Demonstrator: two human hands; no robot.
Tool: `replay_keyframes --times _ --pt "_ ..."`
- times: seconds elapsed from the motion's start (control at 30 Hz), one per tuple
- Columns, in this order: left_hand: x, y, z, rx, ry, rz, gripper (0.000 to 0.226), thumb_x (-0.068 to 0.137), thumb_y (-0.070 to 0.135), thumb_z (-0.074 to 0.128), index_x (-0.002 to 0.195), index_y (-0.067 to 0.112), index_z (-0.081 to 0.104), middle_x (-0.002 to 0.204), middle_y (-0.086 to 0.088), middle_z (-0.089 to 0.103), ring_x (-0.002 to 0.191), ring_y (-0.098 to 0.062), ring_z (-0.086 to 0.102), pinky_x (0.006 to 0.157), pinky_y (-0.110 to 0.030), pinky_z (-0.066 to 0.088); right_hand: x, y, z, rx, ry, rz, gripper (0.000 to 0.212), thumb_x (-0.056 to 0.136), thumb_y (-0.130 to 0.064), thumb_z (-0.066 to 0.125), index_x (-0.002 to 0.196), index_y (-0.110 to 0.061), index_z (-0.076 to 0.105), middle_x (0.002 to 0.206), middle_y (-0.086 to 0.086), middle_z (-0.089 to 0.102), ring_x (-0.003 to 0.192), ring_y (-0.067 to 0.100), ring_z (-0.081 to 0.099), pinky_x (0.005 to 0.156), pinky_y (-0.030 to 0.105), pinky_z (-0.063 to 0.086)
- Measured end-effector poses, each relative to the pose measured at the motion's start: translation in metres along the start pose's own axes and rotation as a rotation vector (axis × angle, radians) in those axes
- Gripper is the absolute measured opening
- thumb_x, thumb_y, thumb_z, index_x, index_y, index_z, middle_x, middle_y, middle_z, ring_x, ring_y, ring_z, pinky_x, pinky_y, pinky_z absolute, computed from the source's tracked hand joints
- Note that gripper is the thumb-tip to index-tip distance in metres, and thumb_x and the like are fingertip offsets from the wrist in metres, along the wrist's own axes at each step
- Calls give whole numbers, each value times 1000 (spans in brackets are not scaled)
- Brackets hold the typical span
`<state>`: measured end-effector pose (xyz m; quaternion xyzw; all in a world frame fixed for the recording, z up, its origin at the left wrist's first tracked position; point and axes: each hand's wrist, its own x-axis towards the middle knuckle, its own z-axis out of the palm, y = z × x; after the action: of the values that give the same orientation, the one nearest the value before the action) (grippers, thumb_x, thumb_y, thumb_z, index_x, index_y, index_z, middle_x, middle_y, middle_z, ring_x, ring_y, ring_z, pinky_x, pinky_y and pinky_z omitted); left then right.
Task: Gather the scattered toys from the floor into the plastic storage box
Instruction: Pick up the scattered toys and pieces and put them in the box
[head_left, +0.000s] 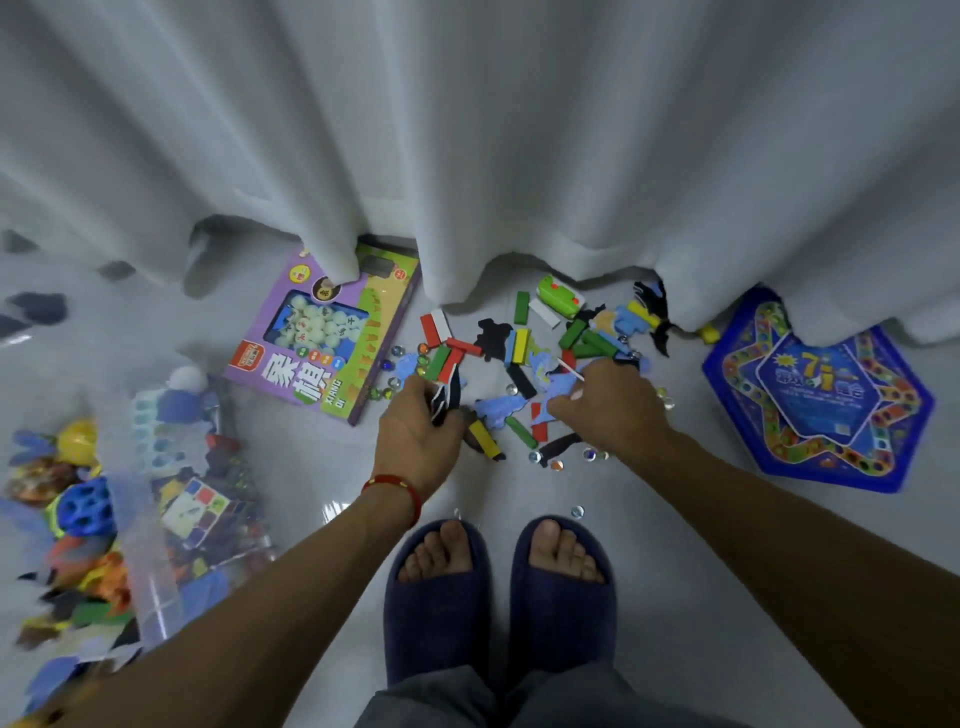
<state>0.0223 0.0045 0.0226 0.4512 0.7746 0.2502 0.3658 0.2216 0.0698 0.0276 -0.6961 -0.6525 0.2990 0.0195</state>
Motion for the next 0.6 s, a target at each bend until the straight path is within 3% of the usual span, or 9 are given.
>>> replay_keyframes --times 0.07,0.17,0.27,0.33,0.5,0.6 --pt "-22 10 -26 -111 -22 -93 20 88 16 66 100 13 51 85 -2 56 75 -23 55 68 -39 52 -18 -9 -20 37 -16 10 32 78 -37 71 81 -8 60 76 4 60 76 23 60 66 30 47" --pt "-48 17 -65 -294 -60 -232 31 83 13 71 106 11 51 93 -10 61 72 -24 56 57 -33 48 -40 -34 -56 -4 -106 -58 27 85 -33 65 76 -9 58 66 3 55 66 21 58 58 28 41" --pt "-74 20 -113 -501 -57 -294 41 78 8 75 113 8 54 98 -17 68 71 -24 61 55 -31 49 -69 -82 -99 66 -322 -107 35 89 -37 69 71 -11 55 61 6 57 55 18 62 58 29 49" --pt "-96 18 -148 -620 -30 -266 39 81 4 71 117 9 55 98 -18 71 71 -25 65 57 -31 51 -91 -122 -124 177 -482 -140 35 86 -37 74 81 -4 64 69 9 61 58 18 61 59 29 53" --pt "-160 -11 -245 -849 126 -250 27 88 -8 58 113 3 57 90 -17 67 67 -27 64 53 -29 55 -159 -246 -134 328 -724 -287 23 85 -11 77 101 1 66 85 15 64 62 18 62 56 28 54" --pt "-192 -41 -304 -912 267 -319 21 89 -9 55 110 -3 57 95 -24 62 76 -34 64 60 -34 61 -201 -313 -96 434 -846 -307 26 88 -15 74 102 0 58 82 18 65 58 21 65 47 28 54"
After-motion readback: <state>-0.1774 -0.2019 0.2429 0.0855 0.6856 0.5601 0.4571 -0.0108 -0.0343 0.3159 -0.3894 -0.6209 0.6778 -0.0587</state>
